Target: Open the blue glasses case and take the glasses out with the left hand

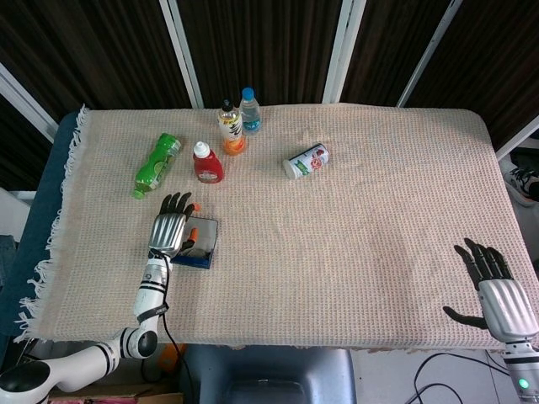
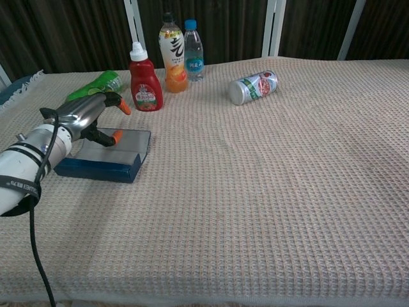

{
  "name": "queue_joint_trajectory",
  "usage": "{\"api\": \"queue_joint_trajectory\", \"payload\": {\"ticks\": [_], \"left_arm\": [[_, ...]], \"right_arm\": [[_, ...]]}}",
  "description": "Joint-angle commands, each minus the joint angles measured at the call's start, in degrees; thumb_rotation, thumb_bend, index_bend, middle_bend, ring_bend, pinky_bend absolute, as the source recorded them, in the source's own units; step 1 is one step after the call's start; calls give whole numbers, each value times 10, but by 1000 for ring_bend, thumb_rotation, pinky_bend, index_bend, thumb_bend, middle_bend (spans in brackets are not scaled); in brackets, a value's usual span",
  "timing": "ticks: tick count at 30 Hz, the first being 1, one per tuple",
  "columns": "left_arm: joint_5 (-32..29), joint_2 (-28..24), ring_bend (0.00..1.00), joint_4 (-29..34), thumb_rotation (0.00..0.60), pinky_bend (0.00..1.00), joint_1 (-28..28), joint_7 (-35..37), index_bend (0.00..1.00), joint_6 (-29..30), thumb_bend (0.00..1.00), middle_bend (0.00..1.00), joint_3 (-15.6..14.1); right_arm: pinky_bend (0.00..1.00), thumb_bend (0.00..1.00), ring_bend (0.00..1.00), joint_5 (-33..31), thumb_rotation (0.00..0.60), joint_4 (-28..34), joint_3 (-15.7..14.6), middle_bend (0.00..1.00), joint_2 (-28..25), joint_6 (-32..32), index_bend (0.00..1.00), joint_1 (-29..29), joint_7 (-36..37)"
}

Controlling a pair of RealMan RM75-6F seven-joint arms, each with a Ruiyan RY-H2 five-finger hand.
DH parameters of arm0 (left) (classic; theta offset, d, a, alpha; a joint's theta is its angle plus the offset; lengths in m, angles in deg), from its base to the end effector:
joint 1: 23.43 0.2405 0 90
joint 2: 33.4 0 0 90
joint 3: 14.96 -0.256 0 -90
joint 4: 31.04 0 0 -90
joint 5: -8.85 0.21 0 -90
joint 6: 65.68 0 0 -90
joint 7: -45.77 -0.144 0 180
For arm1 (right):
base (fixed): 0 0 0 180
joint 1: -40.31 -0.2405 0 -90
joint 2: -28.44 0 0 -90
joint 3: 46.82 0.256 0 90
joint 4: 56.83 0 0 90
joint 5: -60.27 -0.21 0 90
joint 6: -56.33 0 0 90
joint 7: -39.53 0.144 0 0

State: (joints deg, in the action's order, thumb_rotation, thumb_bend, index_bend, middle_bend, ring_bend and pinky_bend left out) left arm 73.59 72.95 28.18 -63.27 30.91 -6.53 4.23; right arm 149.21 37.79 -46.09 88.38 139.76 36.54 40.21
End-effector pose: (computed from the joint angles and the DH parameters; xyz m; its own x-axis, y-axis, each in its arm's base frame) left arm -0.1794 0.3800 -0.0465 0.3323 0.1080 0.9370 0.9385 -0.1372 -0.3170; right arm -0.3100 -0.1666 0.1669 0.4206 -0.0741 0.9042 -0.9072 -0.0411 0.4186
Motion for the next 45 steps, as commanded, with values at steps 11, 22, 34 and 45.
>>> {"api": "queue_joint_trajectory", "payload": {"ticks": [11, 22, 34, 45], "left_arm": [[6, -146, 0, 182, 600, 0, 68, -40, 410, 23, 627, 56, -67], [-3, -170, 0, 178, 600, 0, 89, -46, 421, 16, 694, 51, -103], [7, -173, 0, 153, 600, 0, 102, -31, 435, 15, 717, 41, -124], [74, -214, 0, 197, 600, 0, 137, -27, 486, 52, 774, 8, -175]], "right_arm": [[0, 176, 0, 13, 600, 2, -8, 0, 1, -2, 0, 0, -2], [0, 176, 0, 17, 600, 4, -10, 0, 3, -2, 0, 0, -6], [0, 176, 0, 17, 600, 4, -11, 0, 3, -3, 0, -1, -8], [0, 176, 0, 20, 600, 5, -12, 0, 3, -1, 0, 0, -7]]}}
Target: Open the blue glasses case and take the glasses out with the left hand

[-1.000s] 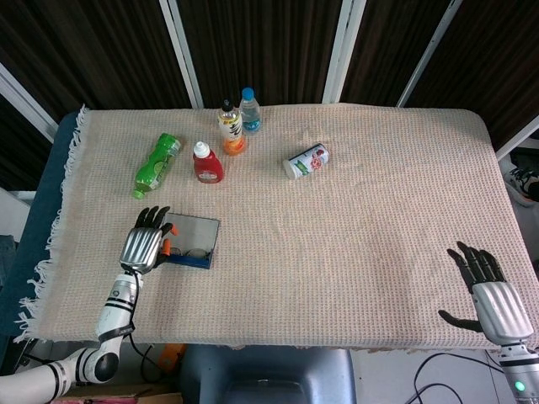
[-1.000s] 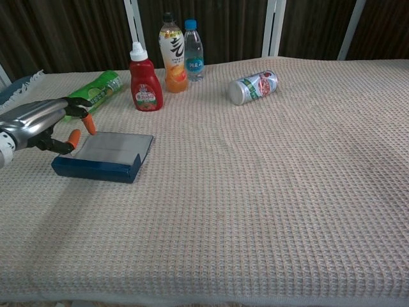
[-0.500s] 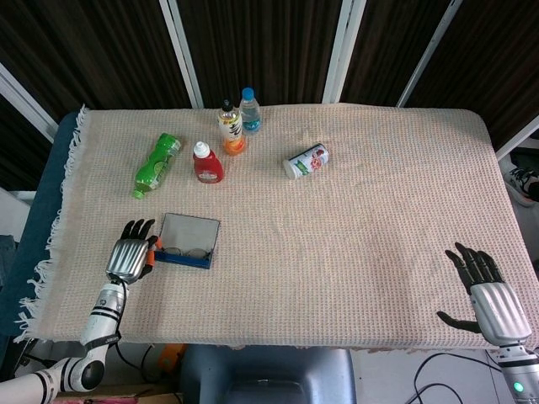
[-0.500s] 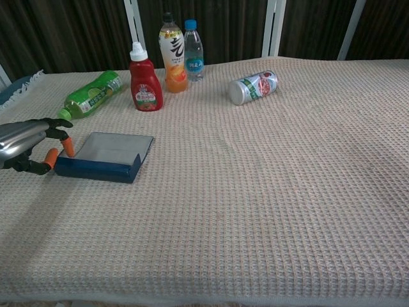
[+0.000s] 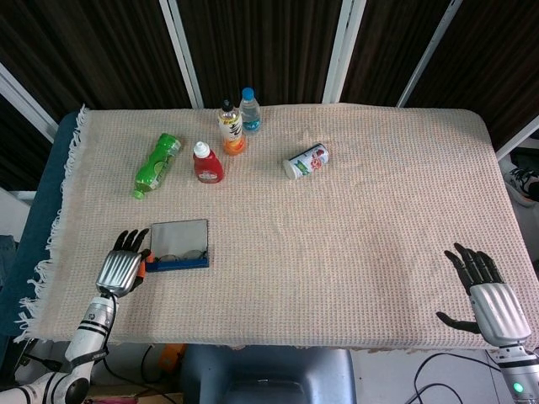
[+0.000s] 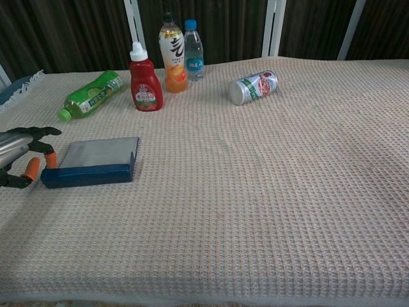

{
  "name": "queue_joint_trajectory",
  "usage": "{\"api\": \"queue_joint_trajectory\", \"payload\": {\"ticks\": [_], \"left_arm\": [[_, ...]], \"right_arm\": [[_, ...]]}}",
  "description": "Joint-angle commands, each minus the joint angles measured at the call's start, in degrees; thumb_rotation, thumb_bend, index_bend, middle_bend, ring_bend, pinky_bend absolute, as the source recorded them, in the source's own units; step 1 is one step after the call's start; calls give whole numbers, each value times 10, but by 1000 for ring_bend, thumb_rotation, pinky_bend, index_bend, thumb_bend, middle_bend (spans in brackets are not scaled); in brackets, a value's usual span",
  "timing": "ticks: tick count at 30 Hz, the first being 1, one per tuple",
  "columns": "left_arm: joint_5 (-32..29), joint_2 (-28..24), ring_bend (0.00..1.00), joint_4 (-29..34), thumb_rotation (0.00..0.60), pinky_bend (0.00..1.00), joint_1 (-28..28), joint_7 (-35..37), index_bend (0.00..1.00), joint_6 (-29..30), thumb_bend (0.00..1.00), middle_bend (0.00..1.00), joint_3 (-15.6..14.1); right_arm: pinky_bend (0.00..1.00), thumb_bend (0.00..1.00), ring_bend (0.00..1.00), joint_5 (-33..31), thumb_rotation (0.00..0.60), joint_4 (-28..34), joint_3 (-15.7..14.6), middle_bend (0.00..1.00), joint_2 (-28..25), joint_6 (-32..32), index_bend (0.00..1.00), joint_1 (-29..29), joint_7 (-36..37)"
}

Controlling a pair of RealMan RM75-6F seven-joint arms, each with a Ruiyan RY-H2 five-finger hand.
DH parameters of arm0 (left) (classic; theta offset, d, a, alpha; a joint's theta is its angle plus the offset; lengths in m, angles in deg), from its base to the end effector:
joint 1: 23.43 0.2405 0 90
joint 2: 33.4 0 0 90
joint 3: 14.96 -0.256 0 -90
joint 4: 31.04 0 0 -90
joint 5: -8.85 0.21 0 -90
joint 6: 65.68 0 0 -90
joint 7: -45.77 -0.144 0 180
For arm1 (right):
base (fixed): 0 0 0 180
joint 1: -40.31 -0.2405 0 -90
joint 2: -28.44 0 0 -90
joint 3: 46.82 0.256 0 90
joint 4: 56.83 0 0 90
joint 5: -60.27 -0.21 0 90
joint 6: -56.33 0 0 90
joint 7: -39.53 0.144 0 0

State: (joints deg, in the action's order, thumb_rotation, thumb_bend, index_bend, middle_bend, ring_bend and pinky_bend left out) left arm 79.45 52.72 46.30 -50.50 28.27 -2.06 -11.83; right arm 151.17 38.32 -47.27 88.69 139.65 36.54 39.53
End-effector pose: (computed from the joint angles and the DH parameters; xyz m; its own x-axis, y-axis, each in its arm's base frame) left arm -0.2713 0.2909 0.0144 0.5472 0.2314 0.8044 0.8365 -0.1848 -0.5159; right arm -0.3052 -0.1616 0.1595 0.4219 -0.0965 0.9015 -0.9062 -0.0747 0.4161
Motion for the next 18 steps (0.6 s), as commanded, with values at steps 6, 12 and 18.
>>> {"api": "queue_joint_trajectory", "payload": {"ticks": [6, 12, 18], "left_arm": [[61, -42, 0, 69, 600, 0, 23, -19, 491, 11, 774, 0, -58], [128, -51, 0, 103, 600, 0, 37, -21, 502, 39, 774, 0, -90], [161, -48, 0, 124, 600, 0, 40, -26, 460, 35, 773, 0, -107]], "right_arm": [[0, 176, 0, 3, 600, 1, -2, 0, -2, 0, 0, 1, 3], [0, 176, 0, 1, 600, 3, -2, 0, -3, -1, 0, 0, 3], [0, 176, 0, 11, 600, 4, -5, 0, -8, 8, 0, 4, 14]]}}
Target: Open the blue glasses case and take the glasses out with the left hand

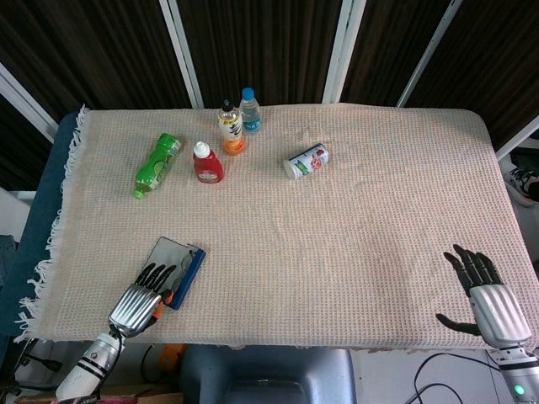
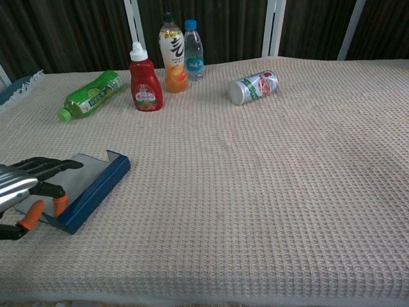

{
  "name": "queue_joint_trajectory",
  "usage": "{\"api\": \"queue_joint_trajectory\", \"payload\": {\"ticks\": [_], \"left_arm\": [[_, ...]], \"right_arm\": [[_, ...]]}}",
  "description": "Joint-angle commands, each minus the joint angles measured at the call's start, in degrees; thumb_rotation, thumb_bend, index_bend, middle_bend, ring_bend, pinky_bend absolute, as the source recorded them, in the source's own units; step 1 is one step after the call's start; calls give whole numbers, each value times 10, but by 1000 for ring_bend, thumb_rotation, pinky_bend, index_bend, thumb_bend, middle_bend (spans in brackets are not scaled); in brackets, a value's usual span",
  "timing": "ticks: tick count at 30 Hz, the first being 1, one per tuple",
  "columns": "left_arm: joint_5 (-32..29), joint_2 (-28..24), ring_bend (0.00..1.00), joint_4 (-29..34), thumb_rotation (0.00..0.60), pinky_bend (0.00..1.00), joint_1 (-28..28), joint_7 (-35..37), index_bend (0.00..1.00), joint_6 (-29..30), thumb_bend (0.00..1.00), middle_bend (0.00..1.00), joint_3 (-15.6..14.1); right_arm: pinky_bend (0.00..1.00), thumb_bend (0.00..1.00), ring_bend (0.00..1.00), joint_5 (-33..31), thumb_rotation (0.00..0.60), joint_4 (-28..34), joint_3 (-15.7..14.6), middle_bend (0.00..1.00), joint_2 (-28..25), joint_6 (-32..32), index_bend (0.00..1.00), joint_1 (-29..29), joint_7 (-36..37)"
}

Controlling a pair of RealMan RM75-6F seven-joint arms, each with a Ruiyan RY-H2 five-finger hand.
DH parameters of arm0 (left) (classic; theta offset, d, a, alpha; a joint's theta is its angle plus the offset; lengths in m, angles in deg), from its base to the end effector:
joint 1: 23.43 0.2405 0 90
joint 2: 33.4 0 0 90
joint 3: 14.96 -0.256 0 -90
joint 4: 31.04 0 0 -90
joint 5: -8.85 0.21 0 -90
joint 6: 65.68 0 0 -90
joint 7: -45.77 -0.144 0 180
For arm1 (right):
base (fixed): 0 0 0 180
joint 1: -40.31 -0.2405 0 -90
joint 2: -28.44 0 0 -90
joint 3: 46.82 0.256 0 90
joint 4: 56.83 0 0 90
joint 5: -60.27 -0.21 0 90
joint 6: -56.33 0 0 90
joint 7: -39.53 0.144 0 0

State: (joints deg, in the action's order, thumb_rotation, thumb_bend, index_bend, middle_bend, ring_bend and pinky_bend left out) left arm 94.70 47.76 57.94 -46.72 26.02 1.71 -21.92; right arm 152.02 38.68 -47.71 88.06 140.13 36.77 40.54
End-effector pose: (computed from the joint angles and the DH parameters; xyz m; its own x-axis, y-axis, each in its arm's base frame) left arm -0.2455 0.2140 0.0061 0.6031 0.2707 0.7504 0.7704 -0.4414 -0.4599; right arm -0.3036 -0.1586 0.1616 0.4110 -0.0986 0.9063 -0.9109 -0.0833 0.4041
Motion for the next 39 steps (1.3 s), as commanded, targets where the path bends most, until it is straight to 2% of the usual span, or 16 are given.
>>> {"api": "queue_joint_trajectory", "payload": {"ticks": [1, 10, 22, 31, 39], "left_arm": [[12, 4, 0, 9, 600, 0, 2, -5, 453, -4, 772, 0, -8], [33, 39, 0, 13, 600, 0, -2, -14, 383, -18, 776, 0, -6], [40, 105, 0, -23, 600, 0, -13, -33, 334, -28, 781, 0, 21], [19, 164, 0, -72, 600, 0, -35, -37, 320, -42, 782, 0, 64], [-34, 194, 0, -110, 600, 0, -51, -48, 318, -65, 781, 0, 103]], "right_arm": [[0, 176, 0, 3, 600, 0, -1, 0, -2, 6, 0, 2, 6], [0, 176, 0, 13, 600, -1, -2, 0, -11, 21, 0, 8, 26], [0, 176, 0, 18, 600, -2, -1, 0, -19, 36, 0, 14, 45], [0, 176, 0, 17, 600, -3, 1, 0, -22, 40, 0, 16, 52], [0, 176, 0, 13, 600, -5, 4, 0, -25, 44, 0, 19, 58]]}}
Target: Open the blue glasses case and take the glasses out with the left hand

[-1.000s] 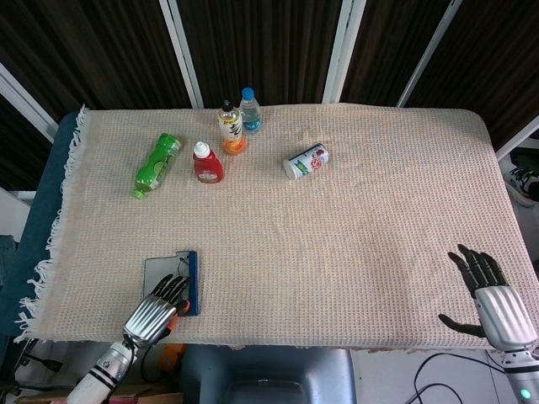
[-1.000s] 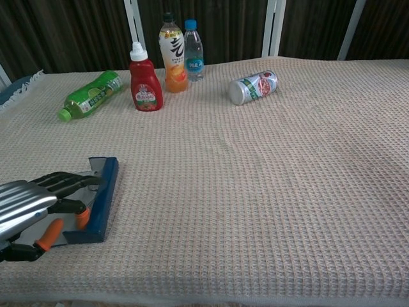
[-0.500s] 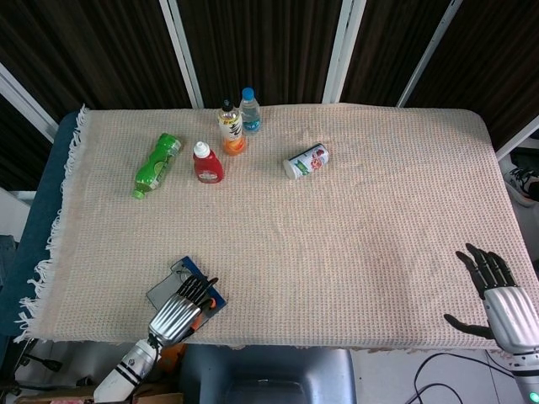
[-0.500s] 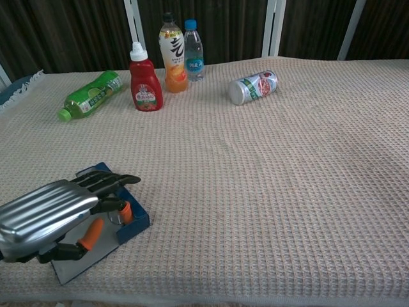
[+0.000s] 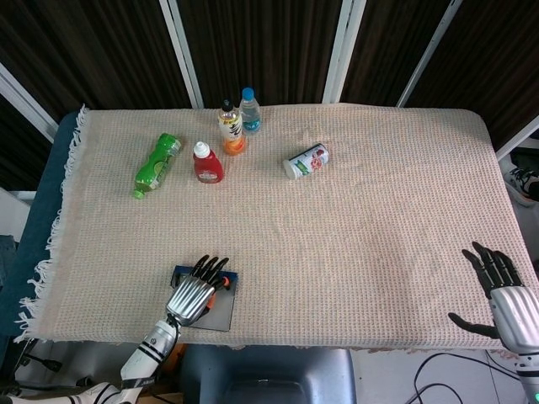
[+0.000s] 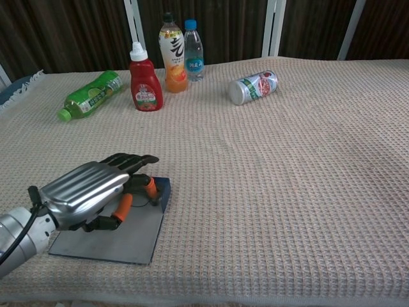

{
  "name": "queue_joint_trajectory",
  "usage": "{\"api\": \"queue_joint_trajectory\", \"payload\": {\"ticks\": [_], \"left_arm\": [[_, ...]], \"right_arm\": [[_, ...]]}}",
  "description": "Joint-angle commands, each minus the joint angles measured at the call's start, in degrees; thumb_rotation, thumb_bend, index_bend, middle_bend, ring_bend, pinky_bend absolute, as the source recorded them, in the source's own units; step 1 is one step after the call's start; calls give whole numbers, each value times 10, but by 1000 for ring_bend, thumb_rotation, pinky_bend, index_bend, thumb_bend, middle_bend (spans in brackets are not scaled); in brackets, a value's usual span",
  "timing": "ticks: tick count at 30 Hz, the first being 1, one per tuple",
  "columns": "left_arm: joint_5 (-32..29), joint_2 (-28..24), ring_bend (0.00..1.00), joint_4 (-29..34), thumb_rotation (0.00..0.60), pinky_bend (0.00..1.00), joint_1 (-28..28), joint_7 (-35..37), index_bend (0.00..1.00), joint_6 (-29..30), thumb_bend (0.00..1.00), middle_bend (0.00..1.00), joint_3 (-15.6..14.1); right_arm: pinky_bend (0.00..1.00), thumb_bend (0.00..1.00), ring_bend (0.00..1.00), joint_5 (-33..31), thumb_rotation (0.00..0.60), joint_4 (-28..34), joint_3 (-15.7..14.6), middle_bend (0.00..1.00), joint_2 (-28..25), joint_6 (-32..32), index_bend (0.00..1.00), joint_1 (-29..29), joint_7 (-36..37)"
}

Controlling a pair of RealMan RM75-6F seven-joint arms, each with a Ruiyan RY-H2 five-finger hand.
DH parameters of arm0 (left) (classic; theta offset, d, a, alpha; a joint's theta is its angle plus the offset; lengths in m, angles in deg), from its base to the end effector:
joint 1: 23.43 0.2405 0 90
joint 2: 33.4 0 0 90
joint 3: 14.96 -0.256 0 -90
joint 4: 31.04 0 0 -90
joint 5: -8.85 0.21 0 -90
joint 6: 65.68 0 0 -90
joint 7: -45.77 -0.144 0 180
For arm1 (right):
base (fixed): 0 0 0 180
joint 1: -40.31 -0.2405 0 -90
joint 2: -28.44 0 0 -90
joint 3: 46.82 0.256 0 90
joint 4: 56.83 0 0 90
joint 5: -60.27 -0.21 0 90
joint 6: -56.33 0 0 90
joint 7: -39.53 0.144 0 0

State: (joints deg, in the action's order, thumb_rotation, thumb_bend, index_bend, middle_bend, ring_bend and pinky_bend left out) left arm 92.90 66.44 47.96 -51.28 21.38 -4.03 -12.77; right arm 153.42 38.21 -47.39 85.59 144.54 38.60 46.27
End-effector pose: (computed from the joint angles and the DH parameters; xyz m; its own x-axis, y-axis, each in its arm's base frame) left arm -0.1767 0.2475 -0.0764 0.5431 0.2166 0.8112 0.7753 -0.5003 -0.3855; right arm -0.3045 -0.1507 0.1848 0.3620 -0.0364 0.9315 -0.9304 -0.0767 0.3585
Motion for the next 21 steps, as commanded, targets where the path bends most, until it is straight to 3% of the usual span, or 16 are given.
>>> {"api": "queue_joint_trajectory", "payload": {"ticks": [1, 7, 11, 17, 21], "left_arm": [[-21, 7, 0, -12, 600, 0, -6, -1, 318, -9, 781, 0, 14], [-5, -14, 0, 21, 600, 0, -1, 21, 355, 6, 765, 0, 0], [24, -26, 0, 43, 600, 0, 3, 23, 389, 40, 607, 0, -6], [-3, -36, 0, 73, 600, 0, 1, 46, 392, 52, 450, 0, 30], [-55, -55, 0, 93, 600, 0, -10, 35, 355, 27, 416, 0, 59]], "right_arm": [[0, 176, 0, -2, 600, -1, 1, 0, -1, 0, 0, 0, 1], [0, 176, 0, -5, 600, 0, 2, 0, -1, -1, 0, 1, -2], [0, 176, 0, -4, 600, 1, 1, 0, 1, -4, 0, 0, -7], [0, 176, 0, -2, 600, 2, 0, 0, 2, -10, 0, -2, -12], [0, 176, 0, -3, 600, 2, -1, 0, 3, -15, 0, -3, -15]]}}
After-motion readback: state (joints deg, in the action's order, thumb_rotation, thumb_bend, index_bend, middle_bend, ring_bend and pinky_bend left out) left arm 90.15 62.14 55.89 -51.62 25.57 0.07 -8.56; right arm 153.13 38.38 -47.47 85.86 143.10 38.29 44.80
